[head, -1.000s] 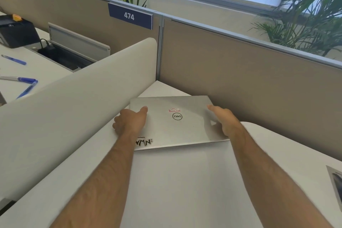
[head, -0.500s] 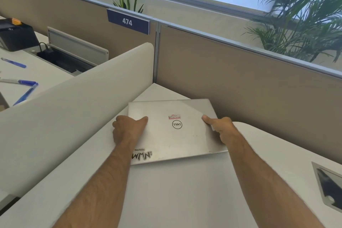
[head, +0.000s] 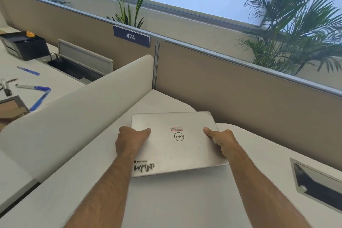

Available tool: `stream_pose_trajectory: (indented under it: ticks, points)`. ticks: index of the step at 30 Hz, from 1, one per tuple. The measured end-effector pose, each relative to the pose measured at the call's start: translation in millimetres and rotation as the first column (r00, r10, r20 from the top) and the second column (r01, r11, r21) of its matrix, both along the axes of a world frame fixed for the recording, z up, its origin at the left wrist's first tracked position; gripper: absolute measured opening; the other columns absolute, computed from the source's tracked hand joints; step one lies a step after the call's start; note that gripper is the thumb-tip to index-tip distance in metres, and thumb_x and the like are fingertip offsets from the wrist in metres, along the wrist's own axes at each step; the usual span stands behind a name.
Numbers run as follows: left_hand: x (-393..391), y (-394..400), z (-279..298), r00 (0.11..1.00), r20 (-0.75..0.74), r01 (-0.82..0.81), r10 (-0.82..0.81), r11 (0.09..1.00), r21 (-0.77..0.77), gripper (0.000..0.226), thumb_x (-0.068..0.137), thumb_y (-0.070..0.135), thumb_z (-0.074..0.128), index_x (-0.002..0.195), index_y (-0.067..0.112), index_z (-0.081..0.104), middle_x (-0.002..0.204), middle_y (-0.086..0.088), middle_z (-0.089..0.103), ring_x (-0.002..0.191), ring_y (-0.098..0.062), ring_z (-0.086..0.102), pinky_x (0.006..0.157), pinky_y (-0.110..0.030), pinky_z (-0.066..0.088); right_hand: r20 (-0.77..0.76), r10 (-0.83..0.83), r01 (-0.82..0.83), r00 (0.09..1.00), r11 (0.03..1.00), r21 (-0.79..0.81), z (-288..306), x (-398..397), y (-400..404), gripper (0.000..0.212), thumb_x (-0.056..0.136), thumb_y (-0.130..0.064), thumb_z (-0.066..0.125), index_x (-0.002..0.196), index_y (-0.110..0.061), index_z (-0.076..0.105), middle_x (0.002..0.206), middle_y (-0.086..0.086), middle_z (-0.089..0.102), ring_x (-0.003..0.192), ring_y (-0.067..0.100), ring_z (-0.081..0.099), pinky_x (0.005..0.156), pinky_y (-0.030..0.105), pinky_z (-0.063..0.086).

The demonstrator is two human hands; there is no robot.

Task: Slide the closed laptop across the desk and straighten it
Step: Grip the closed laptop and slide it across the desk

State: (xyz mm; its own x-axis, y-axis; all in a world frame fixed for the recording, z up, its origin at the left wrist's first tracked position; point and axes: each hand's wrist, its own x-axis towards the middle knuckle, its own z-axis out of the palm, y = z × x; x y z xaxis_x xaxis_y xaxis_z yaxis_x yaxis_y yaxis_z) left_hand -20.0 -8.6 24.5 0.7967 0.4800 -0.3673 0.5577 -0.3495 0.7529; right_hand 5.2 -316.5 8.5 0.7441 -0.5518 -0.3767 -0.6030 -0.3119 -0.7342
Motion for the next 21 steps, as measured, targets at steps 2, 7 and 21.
stream_pose_trajectory:
  ticks: [2, 7, 21]
  points:
    - [-10.9, -1.7, 4.6, 1.000, -0.006, 0.008, -0.008, 1.000, -0.006, 0.080, 0.071, 0.050, 0.081, 0.122, -0.001, 0.047, 0.124, -0.019, 0.064, 0.113, -0.040, 0.062, 0.091, -0.043, 0.054, -0.003, -0.016, 0.016, 1.000, 1.000, 0.003, 4.2, -13.7, -1.9, 0.071, 0.066, -0.055, 0.086, 0.100, 0.001, 0.058, 0.080, 0.007, 0.058, 0.076, 0.026, 0.056, 0.068, 0.035, 0.041]
    - [-42.7, -6.5, 12.0, 0.999, -0.024, 0.028, -0.029, 0.999, -0.035, 0.078, 0.070, 0.047, 0.082, 0.122, 0.000, 0.047, 0.123, -0.018, 0.065, 0.111, -0.039, 0.062, 0.089, -0.043, 0.054, -0.011, -0.024, 0.024, 1.000, 1.000, 0.012, 9.9, -50.6, -9.8, 0.073, 0.065, -0.055, 0.087, 0.104, -0.001, 0.057, 0.100, 0.012, 0.061, 0.085, 0.030, 0.056, 0.074, 0.037, 0.043]
    - [-124.8, -10.7, 25.8, 0.992, -0.048, 0.113, -0.116, 0.992, -0.055, 0.077, 0.063, 0.050, 0.084, 0.117, 0.002, 0.058, 0.116, -0.015, 0.069, 0.105, -0.037, 0.065, 0.090, -0.042, 0.055, -0.016, -0.065, 0.064, 0.998, 0.998, -0.021, 26.8, -141.4, -22.8, 0.087, 0.065, -0.057, 0.086, 0.120, 0.002, 0.055, 0.102, 0.011, 0.055, 0.091, 0.032, 0.050, 0.077, 0.037, 0.040]
